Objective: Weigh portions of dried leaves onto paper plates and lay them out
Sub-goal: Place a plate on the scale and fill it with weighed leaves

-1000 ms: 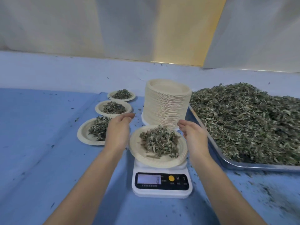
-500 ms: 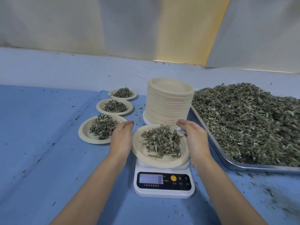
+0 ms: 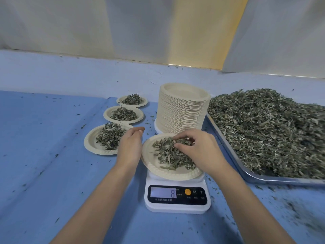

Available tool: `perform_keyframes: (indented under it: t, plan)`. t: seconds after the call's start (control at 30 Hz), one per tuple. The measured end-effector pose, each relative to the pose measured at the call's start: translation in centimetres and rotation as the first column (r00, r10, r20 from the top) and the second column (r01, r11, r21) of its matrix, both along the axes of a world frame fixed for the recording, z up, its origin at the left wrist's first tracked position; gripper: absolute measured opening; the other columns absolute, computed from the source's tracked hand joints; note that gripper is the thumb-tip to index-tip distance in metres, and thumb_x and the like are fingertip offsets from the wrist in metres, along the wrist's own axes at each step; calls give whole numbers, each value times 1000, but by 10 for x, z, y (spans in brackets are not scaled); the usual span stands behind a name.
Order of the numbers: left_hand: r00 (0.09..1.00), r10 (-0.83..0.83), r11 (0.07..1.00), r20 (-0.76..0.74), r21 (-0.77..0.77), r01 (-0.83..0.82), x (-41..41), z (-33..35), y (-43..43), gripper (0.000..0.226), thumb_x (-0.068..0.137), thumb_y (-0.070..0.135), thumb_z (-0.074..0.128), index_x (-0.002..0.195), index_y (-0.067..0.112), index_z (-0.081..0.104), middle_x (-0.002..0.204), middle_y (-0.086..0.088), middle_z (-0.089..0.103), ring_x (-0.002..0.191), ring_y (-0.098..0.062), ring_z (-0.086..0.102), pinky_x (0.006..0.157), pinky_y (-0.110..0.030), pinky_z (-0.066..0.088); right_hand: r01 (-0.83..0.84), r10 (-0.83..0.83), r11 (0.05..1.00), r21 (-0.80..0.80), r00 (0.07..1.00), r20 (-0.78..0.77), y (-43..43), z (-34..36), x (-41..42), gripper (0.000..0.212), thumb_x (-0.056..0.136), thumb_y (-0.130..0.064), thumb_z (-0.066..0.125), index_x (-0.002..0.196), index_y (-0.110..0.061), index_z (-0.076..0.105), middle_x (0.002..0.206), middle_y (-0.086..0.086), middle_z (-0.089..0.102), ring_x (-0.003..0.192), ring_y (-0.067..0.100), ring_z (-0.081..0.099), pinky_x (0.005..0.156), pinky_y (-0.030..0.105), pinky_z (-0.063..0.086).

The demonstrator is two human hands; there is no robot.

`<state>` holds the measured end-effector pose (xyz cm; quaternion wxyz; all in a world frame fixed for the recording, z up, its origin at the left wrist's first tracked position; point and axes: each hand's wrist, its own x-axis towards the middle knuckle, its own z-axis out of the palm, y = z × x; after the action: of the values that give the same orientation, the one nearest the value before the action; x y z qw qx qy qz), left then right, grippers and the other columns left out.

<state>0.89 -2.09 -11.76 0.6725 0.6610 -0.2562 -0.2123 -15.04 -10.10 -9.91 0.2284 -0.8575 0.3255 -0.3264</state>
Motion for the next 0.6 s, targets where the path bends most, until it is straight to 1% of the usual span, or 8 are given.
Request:
perform_keyframes:
  t: [0.07,0.13,0.2,0.23,0.3,0.37,0.47,0.6]
  plan:
    - [999,16,1000,30,-10,-16,-3,4,4,32,95,12,40,117,16,63,122,2,60,110,-10,51,90,-26,37,23,-23,1000,-3,997,76,0,0,1,9,83,-26,72,88,-33,70,81,-25,60,78,-19,51,62,-1,35]
    - [991,54,997,121,-57,-47,-8,10,8,32,97,12,39,117,19,63,121,-7,62,113,-28,53,94,-38,42,37,-50,997,65,976,212,0,2,2,10,83,-26,73,83,-36,70,76,-22,65,74,-13,54,64,3,39]
    - [978,81,988,191,-144,-54,-15,19,13,31,99,14,38,115,22,63,117,-6,64,113,-41,47,98,-50,40,-8,-85,973,229,915,394,1,7,3,11,81,-23,74,84,-34,72,77,-10,71,69,-4,57,70,17,50]
    - [977,79,981,197,-191,-41,-19,25,14,30,99,14,38,113,23,64,114,2,66,111,-37,49,99,-49,40,-57,-106,948,312,869,483,3,10,3,11,81,-21,74,85,-32,73,79,-5,72,70,3,60,72,24,53]
    - [992,11,966,123,-257,21,-27,32,15,28,99,14,40,108,25,64,112,14,65,105,-14,59,102,-37,42,-151,-139,902,404,784,605,6,15,5,12,81,-16,74,85,-27,73,79,-6,73,72,4,65,70,21,53]
    - [985,-161,930,-65,-345,129,-39,35,12,25,100,14,40,108,21,62,119,9,62,116,-4,55,106,-29,40,-213,-134,884,417,738,662,11,18,8,14,81,-12,74,84,-26,73,80,-7,74,74,5,67,69,17,53]
    - [828,-406,863,-387,-460,209,-57,38,6,31,101,23,40,122,7,55,125,-5,58,121,-16,53,104,-31,42,-262,-54,897,356,735,676,23,19,16,16,81,-10,73,84,-25,73,83,-7,74,78,4,68,71,15,52]
    - [480,-596,772,-644,-623,124,-62,47,6,37,100,35,39,104,2,56,90,-13,65,84,-21,67,79,-29,56,-166,57,973,161,845,532,38,13,26,17,80,-13,74,91,-25,75,87,-14,73,88,2,65,77,11,47]
